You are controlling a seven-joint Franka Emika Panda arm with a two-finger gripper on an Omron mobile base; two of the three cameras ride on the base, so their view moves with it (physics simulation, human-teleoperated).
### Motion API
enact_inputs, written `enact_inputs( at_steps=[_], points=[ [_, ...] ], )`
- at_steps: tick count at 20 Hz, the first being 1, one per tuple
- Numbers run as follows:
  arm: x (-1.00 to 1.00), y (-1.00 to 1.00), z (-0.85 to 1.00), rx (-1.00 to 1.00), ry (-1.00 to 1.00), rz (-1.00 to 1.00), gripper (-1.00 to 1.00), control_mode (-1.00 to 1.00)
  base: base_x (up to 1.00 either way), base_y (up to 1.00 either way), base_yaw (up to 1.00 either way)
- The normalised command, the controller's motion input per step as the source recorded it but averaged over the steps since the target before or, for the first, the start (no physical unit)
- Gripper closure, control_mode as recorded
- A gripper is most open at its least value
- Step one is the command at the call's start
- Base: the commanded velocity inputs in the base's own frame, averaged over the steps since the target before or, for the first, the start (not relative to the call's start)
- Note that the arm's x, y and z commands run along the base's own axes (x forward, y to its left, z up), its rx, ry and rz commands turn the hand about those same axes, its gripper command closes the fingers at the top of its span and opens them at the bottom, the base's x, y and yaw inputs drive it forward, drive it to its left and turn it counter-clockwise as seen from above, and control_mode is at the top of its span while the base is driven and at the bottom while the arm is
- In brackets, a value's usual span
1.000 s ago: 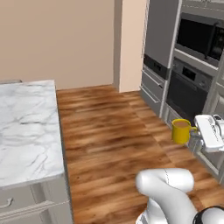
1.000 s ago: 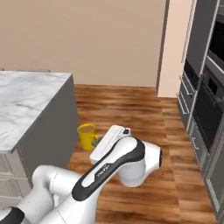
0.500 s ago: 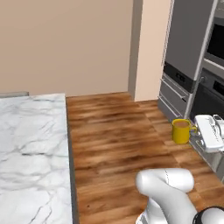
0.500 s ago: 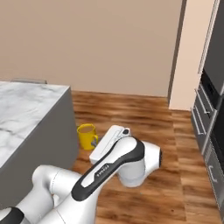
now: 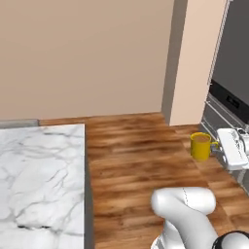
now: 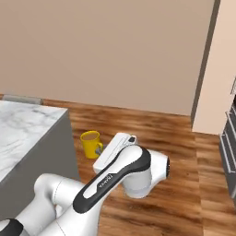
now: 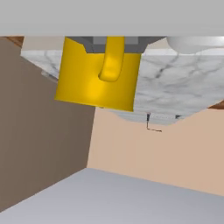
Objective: Pick up the brewed coffee from the coffee machine and place it next to the breakfast plate on the dining counter.
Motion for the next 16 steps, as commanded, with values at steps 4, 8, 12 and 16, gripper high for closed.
enact_inputs(
  at_steps=[4, 8, 12, 16],
  points=[
    [0.00, 0.00, 0.00, 0.00, 0.00, 0.00, 1.00, 1.00, 1.00, -0.07, 0.20],
    [0.00, 0.00, 0.00, 0.00, 0.00, 0.00, 1.00, 1.00, 1.00, -0.18, 0.23],
    [0.00, 0.00, 0.00, 0.00, 0.00, 0.00, 1.00, 1.00, 1.00, -0.34, 0.27],
    [0.00, 0.00, 0.00, 0.00, 0.00, 0.00, 1.00, 1.00, 1.00, -0.35, 0.29]
  ],
)
